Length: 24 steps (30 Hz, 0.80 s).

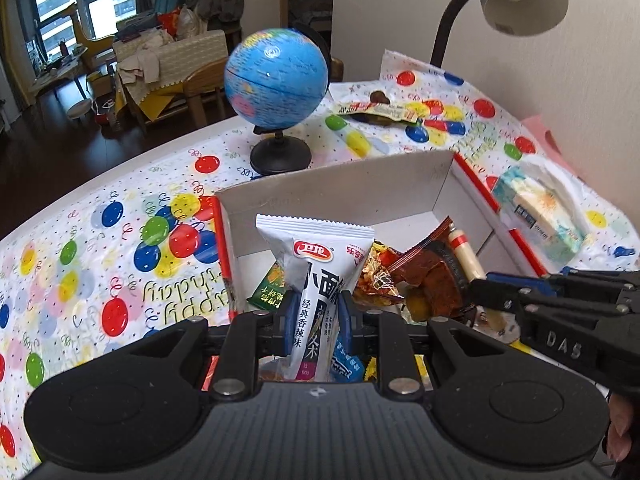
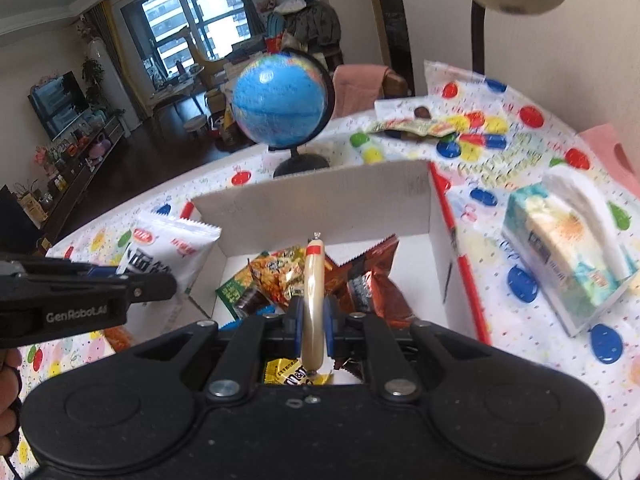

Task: Organize snacks
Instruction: 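Carry the white packet and wooden stick into the red box and release both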

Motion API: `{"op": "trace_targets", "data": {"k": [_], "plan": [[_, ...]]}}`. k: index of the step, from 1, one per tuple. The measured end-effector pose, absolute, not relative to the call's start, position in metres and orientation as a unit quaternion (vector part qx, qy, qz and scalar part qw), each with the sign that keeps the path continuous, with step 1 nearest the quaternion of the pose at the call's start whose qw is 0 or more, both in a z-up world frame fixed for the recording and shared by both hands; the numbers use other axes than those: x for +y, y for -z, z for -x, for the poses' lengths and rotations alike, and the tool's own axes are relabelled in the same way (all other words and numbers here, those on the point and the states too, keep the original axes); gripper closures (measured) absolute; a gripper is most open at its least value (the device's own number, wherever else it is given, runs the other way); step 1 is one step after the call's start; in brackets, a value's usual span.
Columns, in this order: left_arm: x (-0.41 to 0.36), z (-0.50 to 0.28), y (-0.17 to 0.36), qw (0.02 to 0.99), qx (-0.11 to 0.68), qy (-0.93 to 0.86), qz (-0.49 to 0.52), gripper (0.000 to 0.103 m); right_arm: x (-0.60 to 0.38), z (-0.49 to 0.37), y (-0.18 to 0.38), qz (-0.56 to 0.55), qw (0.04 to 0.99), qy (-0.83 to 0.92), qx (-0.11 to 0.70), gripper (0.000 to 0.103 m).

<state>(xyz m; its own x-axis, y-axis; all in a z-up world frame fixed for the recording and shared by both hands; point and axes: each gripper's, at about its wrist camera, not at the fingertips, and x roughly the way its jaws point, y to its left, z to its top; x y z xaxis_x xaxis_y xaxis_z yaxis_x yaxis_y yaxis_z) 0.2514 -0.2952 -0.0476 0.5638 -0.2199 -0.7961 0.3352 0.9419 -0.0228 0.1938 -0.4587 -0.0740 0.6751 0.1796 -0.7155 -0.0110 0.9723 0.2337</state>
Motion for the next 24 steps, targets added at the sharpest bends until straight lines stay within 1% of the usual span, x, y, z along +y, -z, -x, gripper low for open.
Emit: {"op": "trace_targets", "data": {"k": [11,14,16,24], "plan": [[-0.308,-0.277,0.077,0.868,0.463,0.161,-0.079,0.081,-0.445,-0.207,0.106,-0.094,0.892,-0.068,0.437,0.094],[-0.308,-0.279,0.086,0.863,0.473,0.162,-0.079,0.081,-0.443,-0.209,0.11,-0.095,0.889,-0.069,0.443,0.091],[-0.307,-0.28,0.09,0.86,0.477,0.164,-0.077,0.081,-0.442,-0.208,0.111,-0.093,0.888,-0.068,0.445,0.087],[-0.3,-0.27,0.087,0.863,0.469,0.175,-0.071,0.081,-0.444,-0.201,0.105,-0.095,0.891,-0.064,0.439,0.081]]}}
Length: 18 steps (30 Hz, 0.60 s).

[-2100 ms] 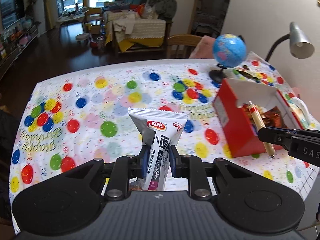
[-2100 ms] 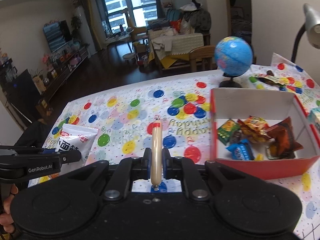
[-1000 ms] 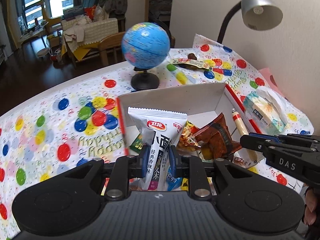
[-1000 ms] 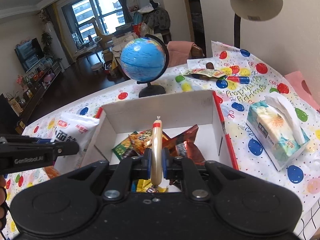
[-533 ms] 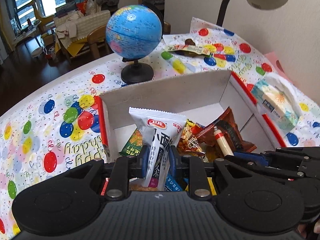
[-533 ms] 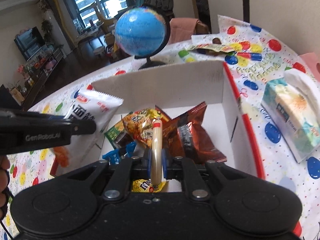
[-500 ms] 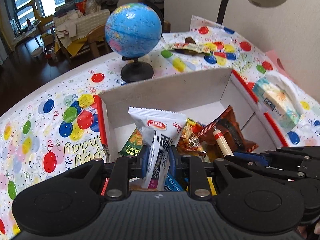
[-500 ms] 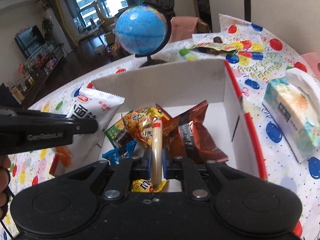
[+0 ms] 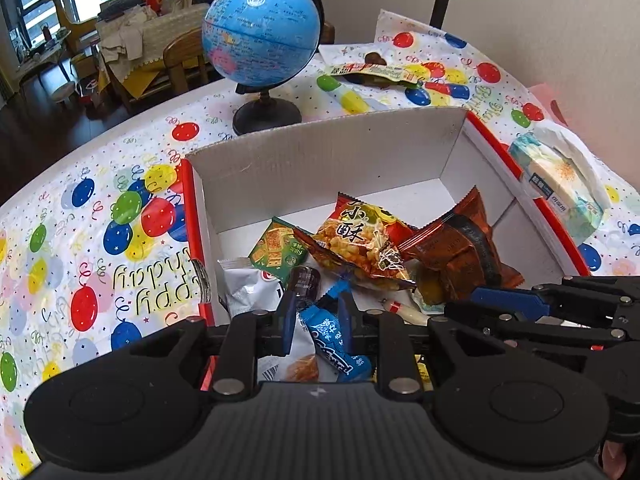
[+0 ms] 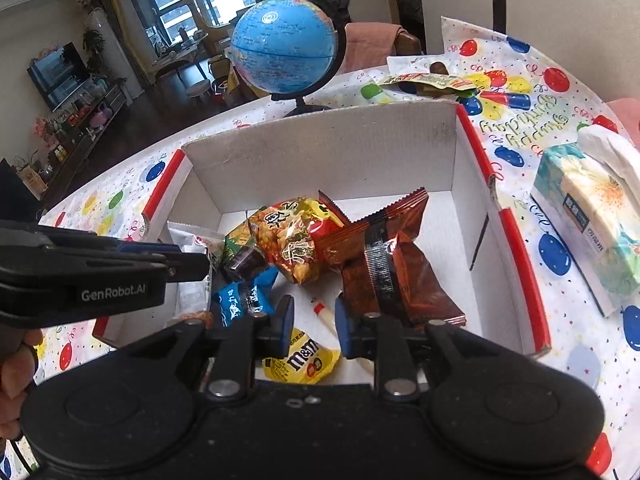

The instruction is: Organize snacks

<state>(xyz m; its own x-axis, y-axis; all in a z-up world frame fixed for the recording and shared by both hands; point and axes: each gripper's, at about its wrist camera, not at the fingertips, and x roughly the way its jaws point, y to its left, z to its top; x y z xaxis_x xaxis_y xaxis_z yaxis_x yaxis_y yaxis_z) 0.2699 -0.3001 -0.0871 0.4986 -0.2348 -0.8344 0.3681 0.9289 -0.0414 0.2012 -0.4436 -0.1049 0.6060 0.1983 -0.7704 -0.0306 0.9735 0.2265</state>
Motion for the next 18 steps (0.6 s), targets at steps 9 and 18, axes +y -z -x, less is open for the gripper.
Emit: {"op": "trace_targets", "data": {"k": [9,18], "plan": [[-0.282,-0.246,0.064,0.879,0.433,0.191,-0.053,0.041,-0.44,-0.181,0.085,-0.091,0.903,-0.053,0.417,0.073],[-0.254,-0.219,0.041,0.891,0.41,0.19,-0.038,0.033,-0.43,-0.158,0.061,-0.094,0.916,-0.045,0.387,0.05]]}}
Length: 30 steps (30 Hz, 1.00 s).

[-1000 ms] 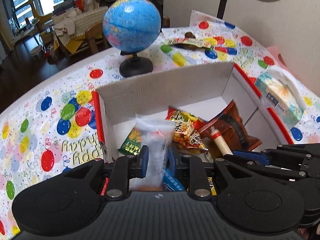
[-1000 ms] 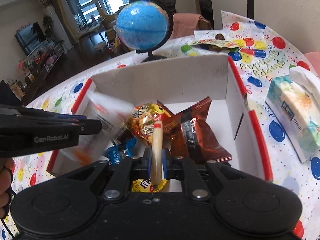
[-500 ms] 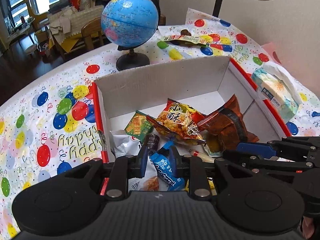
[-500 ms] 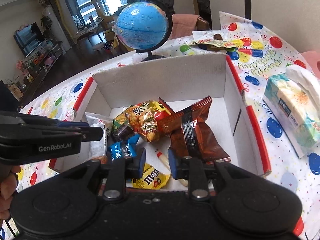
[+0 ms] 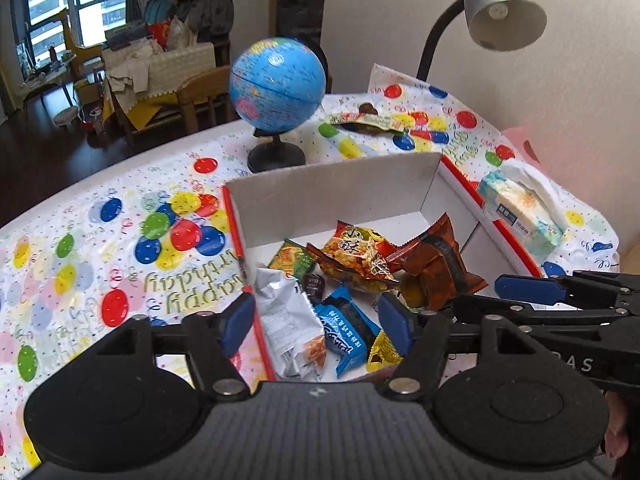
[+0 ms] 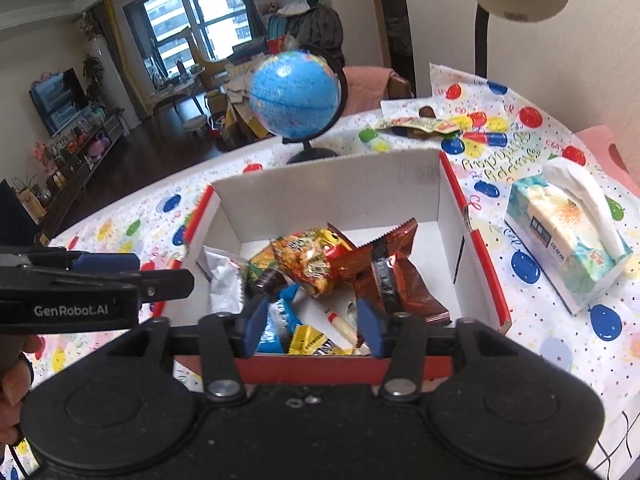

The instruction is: Organize snacks

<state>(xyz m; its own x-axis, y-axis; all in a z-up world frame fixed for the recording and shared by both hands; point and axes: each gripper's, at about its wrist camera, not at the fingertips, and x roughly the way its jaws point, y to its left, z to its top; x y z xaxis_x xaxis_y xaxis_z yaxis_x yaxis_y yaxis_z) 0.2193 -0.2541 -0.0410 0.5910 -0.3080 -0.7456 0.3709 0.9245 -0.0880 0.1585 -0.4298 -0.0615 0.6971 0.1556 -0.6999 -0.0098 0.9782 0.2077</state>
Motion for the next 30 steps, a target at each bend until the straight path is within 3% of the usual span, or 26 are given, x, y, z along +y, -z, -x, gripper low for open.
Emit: {"op": "trace_targets", "data": {"k": [7,12,19,30], "plan": [[-0.232,-0.197,0.024,0.898,0.394,0.193,-0.026,0.023,-0.418,-0.139,0.043,-0.093,0.926,-0.048,0.364,0.032],[-0.219,-0.184,0.015,0.902,0.385,0.193,-0.015,0.023,-0.41,-0.126,0.031,-0.087,0.933,-0.045,0.347,0.02],[-0.202,-0.167,0.004,0.907,0.374,0.196,-0.002,0.006,-0.404,-0.114,0.023,-0.094,0.935,-0.039,0.338,0.005],[-0.186,-0.148,-0.008,0.91,0.357,0.21,0.008,0.0,-0.4,-0.099,0.018,-0.123,0.938,-0.045,0.321,0.0]]}}
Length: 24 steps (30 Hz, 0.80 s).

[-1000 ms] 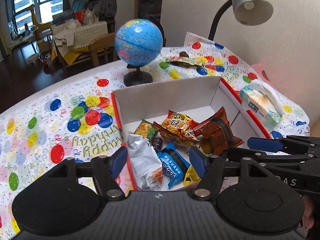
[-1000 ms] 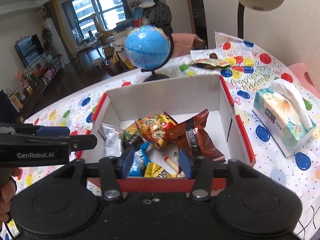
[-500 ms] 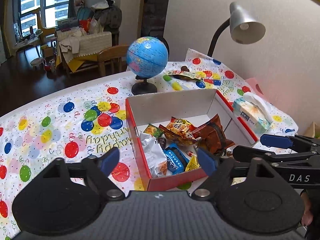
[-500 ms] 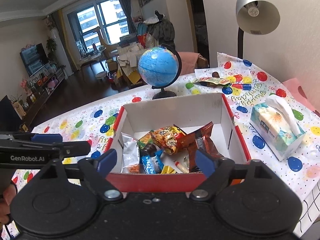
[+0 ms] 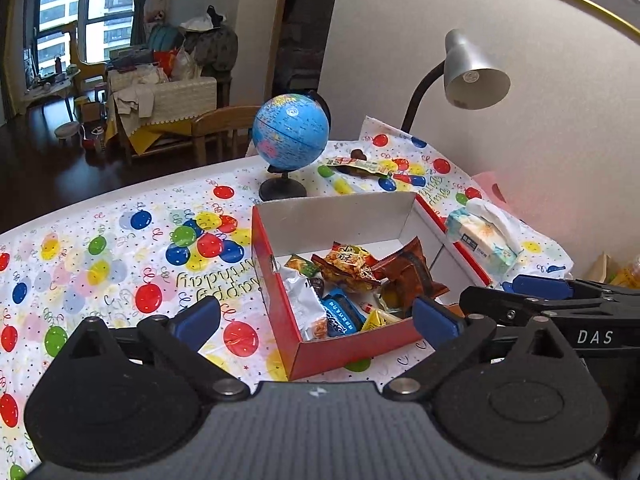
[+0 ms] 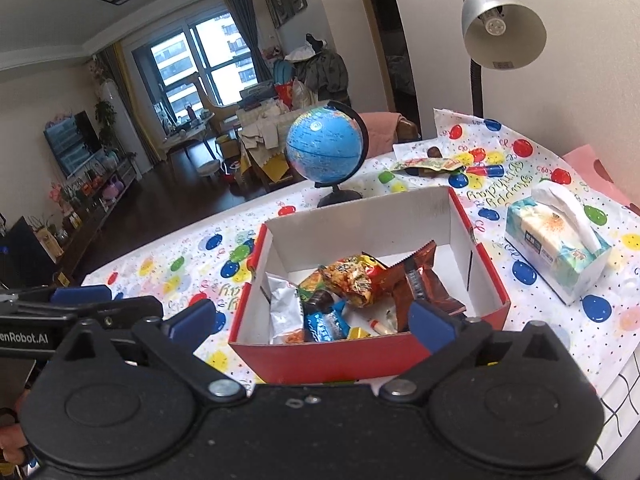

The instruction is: Organize snacks

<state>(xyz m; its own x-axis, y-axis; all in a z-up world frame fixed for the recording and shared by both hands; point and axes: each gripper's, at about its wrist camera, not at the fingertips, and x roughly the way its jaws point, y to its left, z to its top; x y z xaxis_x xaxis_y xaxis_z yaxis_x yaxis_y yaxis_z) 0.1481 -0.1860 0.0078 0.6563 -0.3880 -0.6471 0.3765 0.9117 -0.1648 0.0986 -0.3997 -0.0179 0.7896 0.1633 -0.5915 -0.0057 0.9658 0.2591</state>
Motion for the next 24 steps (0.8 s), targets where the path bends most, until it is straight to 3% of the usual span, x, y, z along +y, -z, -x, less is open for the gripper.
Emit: {"op": "trace_targets", "data": {"k": [24], "plan": [[-0.156,-0.109,-0.02,0.93,0.341,0.137,0.022,0.0,-0.38,-0.07,0.007,-0.111,0.949,-0.046,0.291,0.0]]}}
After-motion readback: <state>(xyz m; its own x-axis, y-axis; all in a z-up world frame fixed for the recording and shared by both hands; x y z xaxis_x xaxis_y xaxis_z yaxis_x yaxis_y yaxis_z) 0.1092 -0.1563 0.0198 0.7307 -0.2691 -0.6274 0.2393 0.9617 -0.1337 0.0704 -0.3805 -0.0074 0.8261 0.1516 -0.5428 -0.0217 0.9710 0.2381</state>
